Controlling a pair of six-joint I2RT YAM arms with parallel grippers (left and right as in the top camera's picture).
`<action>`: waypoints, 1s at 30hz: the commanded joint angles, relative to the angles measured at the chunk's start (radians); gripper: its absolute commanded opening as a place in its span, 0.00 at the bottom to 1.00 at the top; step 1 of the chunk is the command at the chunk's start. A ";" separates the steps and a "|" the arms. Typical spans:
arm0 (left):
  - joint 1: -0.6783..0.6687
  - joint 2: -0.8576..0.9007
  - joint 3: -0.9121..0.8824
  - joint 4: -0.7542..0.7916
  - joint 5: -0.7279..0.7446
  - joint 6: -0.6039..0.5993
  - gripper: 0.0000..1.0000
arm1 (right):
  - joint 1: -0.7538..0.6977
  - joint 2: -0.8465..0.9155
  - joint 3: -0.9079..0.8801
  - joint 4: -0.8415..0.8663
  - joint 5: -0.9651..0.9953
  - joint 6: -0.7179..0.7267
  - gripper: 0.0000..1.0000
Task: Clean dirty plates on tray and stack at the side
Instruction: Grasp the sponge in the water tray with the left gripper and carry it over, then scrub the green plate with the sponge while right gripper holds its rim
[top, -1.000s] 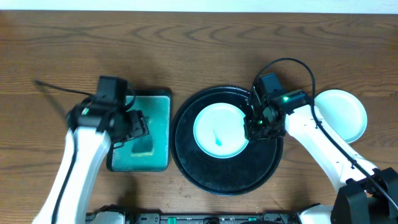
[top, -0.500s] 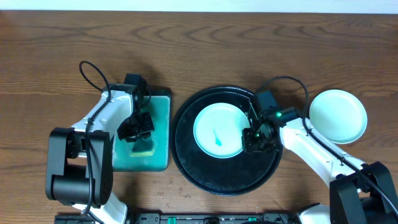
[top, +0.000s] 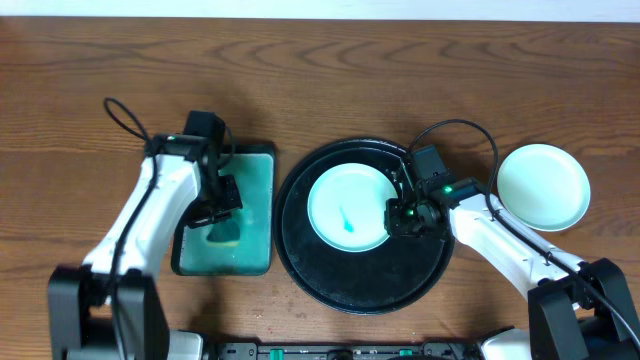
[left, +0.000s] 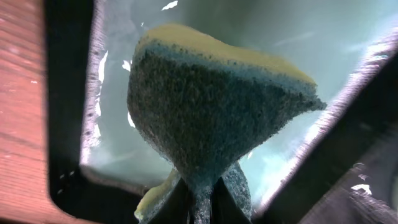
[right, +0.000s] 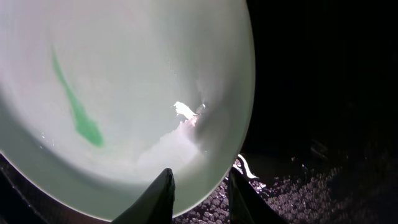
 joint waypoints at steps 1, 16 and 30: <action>0.004 -0.038 0.026 -0.010 -0.003 0.013 0.07 | 0.004 0.003 -0.007 0.013 -0.002 0.013 0.26; -0.193 -0.083 0.035 0.032 0.051 0.092 0.07 | 0.024 0.124 -0.012 0.069 0.060 0.245 0.17; -0.452 0.004 0.029 0.483 0.395 -0.135 0.07 | 0.004 0.149 -0.012 0.070 0.046 0.256 0.01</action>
